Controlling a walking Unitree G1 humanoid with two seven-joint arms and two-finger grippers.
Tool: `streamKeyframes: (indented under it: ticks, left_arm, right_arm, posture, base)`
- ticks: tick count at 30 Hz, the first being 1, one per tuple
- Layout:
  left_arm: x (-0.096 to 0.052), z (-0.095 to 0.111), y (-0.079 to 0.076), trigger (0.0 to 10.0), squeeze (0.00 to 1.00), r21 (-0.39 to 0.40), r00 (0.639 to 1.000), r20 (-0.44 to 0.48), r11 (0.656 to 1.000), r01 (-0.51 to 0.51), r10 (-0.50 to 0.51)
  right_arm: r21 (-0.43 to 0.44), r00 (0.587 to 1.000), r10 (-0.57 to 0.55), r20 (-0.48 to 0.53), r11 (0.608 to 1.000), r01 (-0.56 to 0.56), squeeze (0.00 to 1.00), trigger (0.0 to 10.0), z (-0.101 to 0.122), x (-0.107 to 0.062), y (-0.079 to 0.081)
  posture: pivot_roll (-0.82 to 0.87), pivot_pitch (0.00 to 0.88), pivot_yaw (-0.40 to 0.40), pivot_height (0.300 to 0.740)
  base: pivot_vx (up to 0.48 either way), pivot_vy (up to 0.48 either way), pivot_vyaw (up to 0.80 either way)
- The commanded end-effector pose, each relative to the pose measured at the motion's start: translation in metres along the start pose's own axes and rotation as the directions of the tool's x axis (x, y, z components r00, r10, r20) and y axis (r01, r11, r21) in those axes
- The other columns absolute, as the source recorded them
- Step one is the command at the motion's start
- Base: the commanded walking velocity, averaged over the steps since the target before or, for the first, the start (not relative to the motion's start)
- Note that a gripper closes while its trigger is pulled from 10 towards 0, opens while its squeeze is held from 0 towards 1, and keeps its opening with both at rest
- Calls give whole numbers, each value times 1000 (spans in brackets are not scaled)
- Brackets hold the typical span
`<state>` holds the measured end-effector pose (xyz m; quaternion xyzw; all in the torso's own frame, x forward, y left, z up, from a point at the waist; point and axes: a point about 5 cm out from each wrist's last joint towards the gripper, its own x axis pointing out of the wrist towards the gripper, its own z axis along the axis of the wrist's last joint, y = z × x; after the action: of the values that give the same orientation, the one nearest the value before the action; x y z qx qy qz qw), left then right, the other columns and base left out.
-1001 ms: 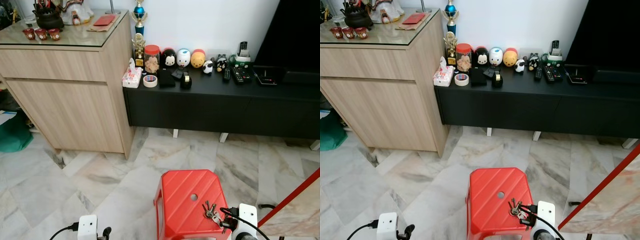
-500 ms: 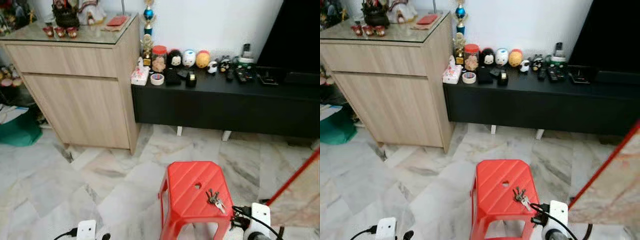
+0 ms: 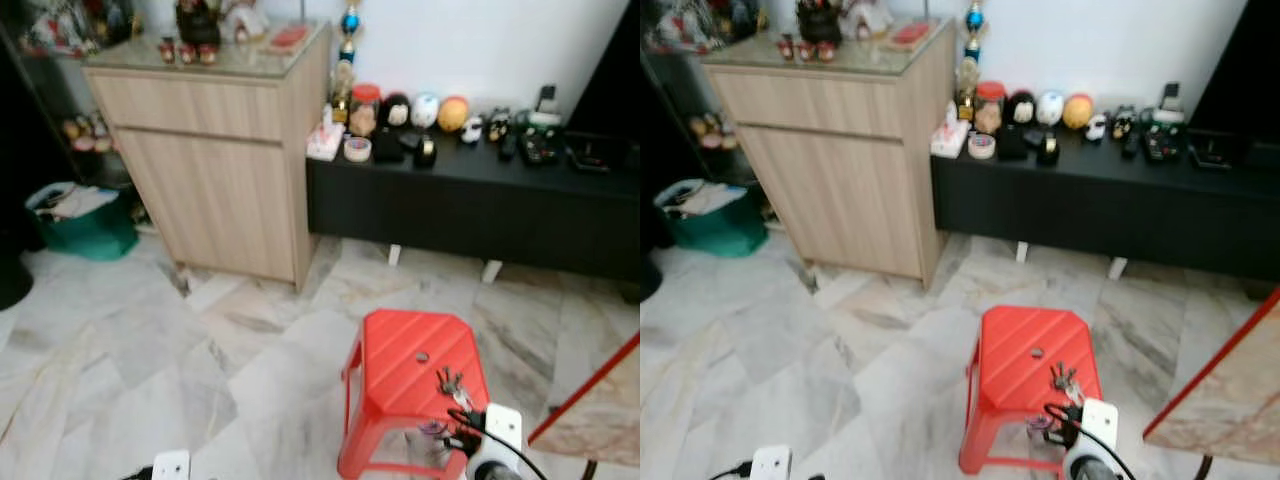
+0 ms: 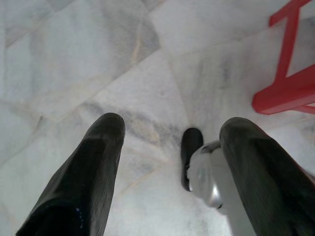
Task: Hang keys on a hook
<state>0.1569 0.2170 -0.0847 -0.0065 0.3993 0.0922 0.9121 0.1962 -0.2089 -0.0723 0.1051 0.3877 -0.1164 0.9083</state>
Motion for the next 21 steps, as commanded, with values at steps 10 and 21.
streamKeyframes:
  ticks: [10,21]
  left_arm:
    - [0,2,0,10000,0,3,1000,10,1000,0,0]
    - [1,3,-1,10000,0,25,1000,14,1000,13,-13]
  right_arm:
    - [25,1000,-15,16,1000,14,0,10000,4,1,-2]
    - [23,1000,-5,19,1000,5,0,10000,4,1,1]
  posture:
    - [32,0,-34,740]
    - [37,0,-35,740]
  base:
    - [0,0,-640]
    - [0,-121,-768]
